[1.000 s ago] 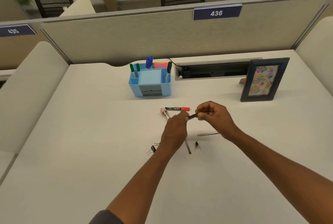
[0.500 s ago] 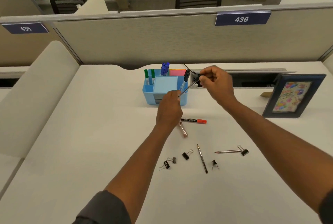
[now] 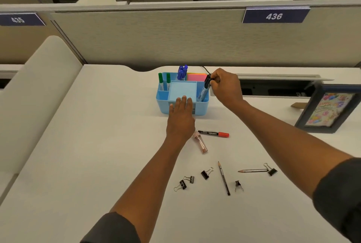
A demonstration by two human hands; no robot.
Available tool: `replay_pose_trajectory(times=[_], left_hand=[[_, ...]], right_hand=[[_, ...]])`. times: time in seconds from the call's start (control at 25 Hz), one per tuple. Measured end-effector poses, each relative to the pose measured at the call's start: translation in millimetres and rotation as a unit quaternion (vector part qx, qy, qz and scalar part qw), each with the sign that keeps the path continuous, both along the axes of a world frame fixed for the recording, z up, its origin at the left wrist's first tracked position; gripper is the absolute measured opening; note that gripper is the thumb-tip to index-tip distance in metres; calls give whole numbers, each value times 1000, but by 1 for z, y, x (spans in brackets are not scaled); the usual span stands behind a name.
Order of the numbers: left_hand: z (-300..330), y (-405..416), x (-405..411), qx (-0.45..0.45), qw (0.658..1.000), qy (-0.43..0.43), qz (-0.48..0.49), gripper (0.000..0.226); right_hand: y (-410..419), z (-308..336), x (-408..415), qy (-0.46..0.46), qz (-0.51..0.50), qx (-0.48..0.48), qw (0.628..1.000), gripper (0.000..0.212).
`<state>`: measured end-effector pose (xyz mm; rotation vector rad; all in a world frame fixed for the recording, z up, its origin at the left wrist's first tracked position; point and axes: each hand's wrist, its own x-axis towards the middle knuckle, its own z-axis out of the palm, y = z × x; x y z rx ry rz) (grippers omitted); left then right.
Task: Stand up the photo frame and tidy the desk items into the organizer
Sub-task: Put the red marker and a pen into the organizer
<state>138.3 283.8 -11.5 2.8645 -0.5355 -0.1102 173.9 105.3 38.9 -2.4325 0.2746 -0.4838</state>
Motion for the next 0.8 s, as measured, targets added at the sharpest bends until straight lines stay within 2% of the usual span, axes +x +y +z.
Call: replay_pose_trajectory(times=[0.28, 0.6, 0.68, 0.8], left_hand=[[-3, 2, -1, -1, 1000, 2, -5, 73], [-1, 0, -5, -33, 999, -8, 2, 72], [1, -3, -13, -58, 996, -65, -26, 66], [-7, -12, -30, -65, 981, -120, -138, 42]], right_hand=[[5, -14, 7, 51, -30, -7, 998, 6], [-3, -15, -1, 49, -44, -8, 998, 9], [-10, -17, -9, 38, -45, 4, 998, 7], [-13, -27, -35, 30, -33, 44, 998, 14]])
